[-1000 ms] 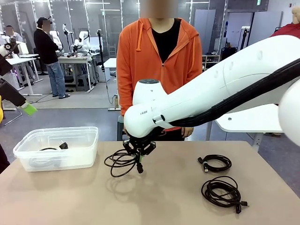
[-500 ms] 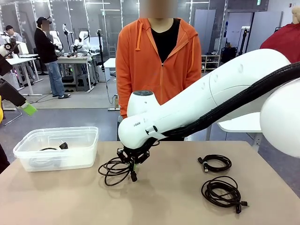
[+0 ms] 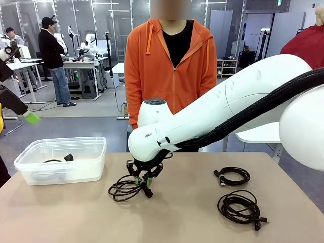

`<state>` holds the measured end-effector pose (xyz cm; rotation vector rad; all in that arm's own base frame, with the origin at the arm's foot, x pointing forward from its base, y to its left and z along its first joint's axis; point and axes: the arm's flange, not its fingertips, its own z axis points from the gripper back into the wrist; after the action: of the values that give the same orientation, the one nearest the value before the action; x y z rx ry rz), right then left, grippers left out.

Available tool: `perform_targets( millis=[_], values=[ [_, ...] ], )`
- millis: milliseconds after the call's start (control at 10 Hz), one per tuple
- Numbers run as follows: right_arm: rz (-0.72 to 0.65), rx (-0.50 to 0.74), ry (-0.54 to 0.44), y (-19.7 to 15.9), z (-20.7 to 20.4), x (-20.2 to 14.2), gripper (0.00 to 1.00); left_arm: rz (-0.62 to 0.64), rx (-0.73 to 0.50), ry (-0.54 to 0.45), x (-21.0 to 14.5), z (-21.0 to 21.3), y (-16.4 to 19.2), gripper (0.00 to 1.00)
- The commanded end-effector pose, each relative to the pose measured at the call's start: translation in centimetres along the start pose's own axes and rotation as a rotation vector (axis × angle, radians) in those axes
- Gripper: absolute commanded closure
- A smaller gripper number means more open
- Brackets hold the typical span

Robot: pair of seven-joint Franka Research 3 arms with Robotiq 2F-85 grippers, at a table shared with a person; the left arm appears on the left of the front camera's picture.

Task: Organize and store the cables.
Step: Place the Power Cable into the Organizing box.

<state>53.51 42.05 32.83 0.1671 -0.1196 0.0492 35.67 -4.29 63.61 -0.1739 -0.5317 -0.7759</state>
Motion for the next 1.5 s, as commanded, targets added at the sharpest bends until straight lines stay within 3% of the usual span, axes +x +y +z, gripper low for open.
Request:
perform_targets(
  millis=[0,200,500,700,1000,1400],
  values=[
    [-0.001,0.006,0.001,-0.3,0.4,-0.2,0.25,0.007,-0.003,-0.004,-0.3,0.0,-0.2,0.00],
    [0.002,0.002,0.000,-0.4,0.7,-0.2,0.00,0.007,-0.003,-0.004,-0.3,0.0,-0.2,0.00],
    [0.003,-0.009,-0.007,-0.5,1.2,-0.2,0.04,0.007,-0.003,-0.004,-0.3,0.0,-0.2,0.00],
    [0.012,0.001,-0.009,-1.0,1.9,-0.2,0.00,0.007,-0.003,-0.004,-0.3,0.0,-0.2,0.00],
    [0.092,0.005,0.004,-2.4,5.7,0.0,0.00,0.007,-0.003,-0.004,-0.3,0.0,-0.2,0.00],
    [0.270,0.051,0.008,-8.6,12.8,-1.0,0.00,0.007,-0.003,-0.004,-0.3,0.0,-0.2,0.00]
  ],
)
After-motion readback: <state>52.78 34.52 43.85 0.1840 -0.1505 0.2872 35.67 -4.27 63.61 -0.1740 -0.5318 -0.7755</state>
